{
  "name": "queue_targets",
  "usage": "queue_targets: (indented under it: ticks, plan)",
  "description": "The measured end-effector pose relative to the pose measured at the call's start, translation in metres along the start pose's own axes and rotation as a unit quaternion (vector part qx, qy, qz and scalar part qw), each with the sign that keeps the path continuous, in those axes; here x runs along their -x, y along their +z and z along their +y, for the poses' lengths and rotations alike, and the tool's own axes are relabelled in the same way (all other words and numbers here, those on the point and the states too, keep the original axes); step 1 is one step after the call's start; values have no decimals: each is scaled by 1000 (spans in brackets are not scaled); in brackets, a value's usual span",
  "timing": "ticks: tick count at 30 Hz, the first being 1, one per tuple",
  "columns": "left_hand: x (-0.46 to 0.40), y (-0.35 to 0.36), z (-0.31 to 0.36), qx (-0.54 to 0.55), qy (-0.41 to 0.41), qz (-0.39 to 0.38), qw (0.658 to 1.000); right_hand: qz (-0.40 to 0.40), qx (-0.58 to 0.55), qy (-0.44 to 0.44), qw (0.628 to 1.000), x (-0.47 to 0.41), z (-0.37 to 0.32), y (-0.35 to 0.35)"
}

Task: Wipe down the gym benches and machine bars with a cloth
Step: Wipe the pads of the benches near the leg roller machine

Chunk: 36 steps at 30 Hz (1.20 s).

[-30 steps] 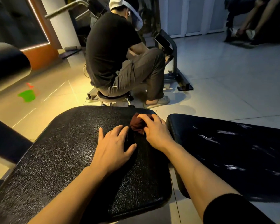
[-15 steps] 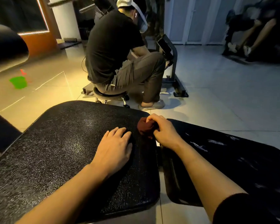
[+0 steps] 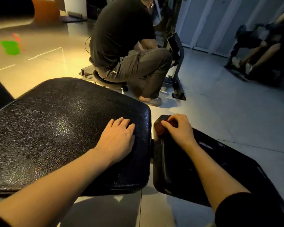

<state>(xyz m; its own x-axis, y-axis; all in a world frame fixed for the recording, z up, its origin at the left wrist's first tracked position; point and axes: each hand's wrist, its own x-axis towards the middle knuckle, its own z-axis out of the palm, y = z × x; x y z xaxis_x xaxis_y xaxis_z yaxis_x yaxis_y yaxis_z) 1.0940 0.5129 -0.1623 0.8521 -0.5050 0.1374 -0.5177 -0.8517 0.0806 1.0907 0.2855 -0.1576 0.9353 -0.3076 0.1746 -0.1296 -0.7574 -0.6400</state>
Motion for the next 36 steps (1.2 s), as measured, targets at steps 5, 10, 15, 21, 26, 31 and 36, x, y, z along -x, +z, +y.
queue_targets:
  ticks: [5,10,15,21,26,31,36]
  plan:
    - [6,2,5,-6,-6,6,1000,-51,84,21,995,3,-4,25]
    - [6,3,6,-1,-7,15,1000,-130,23,-128,983,-2,-10,13]
    - [4,4,7,4,-6,21,1000,-198,108,-122,967,-19,-10,12]
    - [7,6,2,18,3,28,999,-209,76,-116,968,-10,-11,11]
    - [15,4,1,17,9,21,1000,-240,9,-114,964,12,-3,3]
    - [40,1,14,19,25,20,999,-237,-23,-125,963,37,-1,-6]
    - [63,2,26,23,33,24,999,-279,-4,-150,948,72,-1,-10]
